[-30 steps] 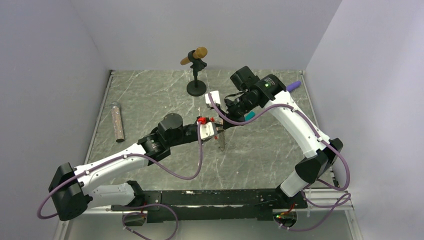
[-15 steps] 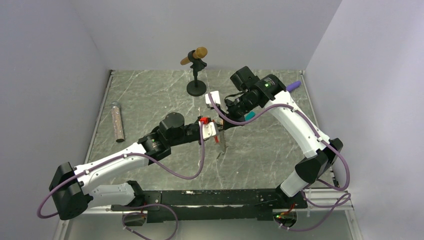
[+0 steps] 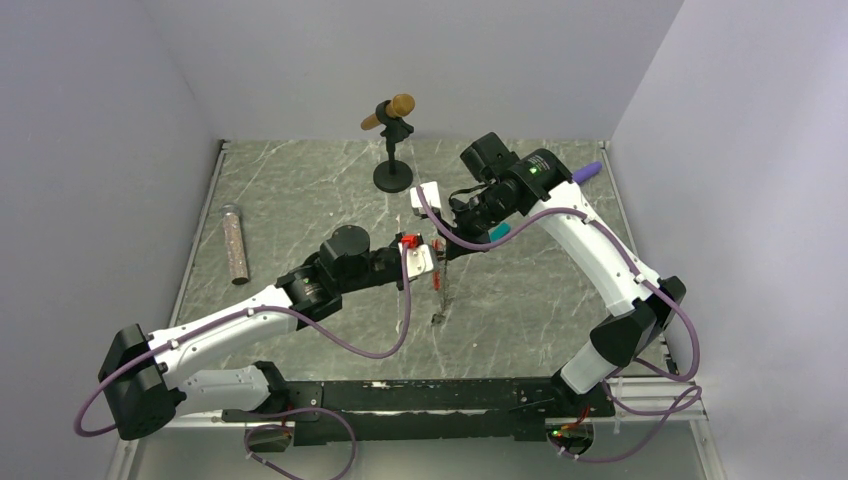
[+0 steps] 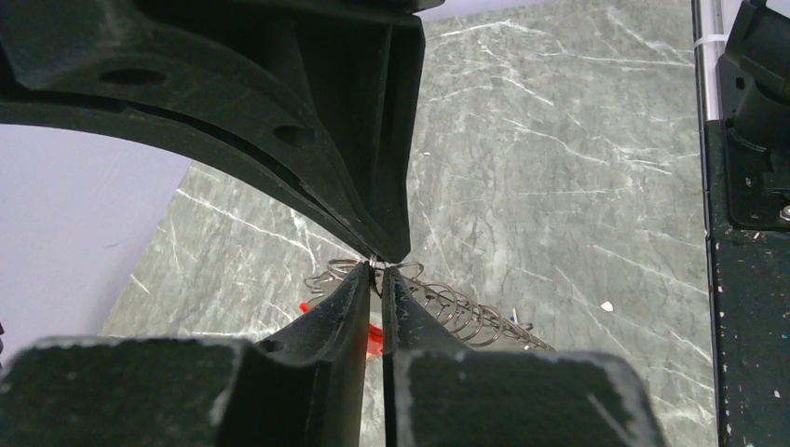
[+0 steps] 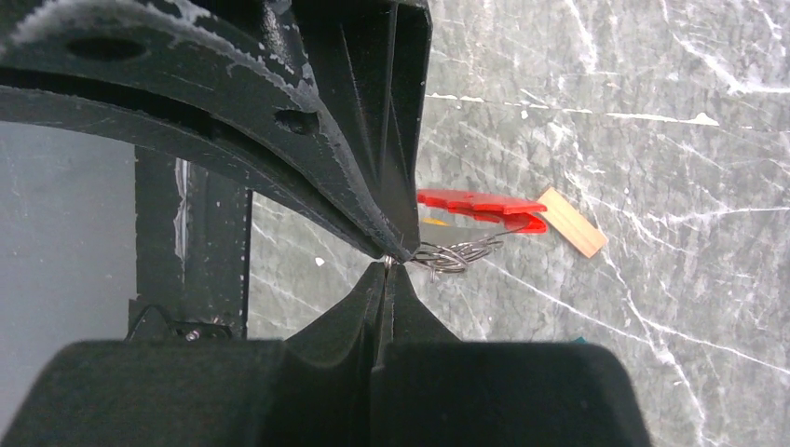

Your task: Put the keys on the keyring

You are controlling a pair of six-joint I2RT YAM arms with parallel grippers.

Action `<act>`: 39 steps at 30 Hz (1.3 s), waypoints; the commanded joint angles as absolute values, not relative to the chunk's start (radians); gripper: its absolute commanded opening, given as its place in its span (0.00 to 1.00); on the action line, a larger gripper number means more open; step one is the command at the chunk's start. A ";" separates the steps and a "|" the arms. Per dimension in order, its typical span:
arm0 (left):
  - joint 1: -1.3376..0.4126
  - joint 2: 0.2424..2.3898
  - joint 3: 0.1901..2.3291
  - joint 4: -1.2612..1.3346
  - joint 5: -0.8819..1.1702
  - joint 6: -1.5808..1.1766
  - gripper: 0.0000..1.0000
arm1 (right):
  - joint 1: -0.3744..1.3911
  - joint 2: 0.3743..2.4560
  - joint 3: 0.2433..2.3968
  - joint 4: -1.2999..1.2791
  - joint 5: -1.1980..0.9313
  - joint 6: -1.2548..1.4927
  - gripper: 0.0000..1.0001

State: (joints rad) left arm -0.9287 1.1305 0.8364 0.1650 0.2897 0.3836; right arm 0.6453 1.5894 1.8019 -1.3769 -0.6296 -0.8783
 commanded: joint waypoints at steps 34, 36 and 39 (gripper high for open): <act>-0.805 1.076 0.435 1.337 0.270 -0.466 0.00 | 0.538 1.532 1.873 -1.368 -1.004 -0.871 0.39; -0.803 1.117 0.427 1.457 0.228 -0.542 0.00 | 0.530 1.533 1.882 -1.360 -1.029 -0.851 0.39; -0.803 1.203 0.433 1.620 0.165 -0.644 0.00 | 0.519 1.531 1.896 -1.343 -1.066 -0.821 0.39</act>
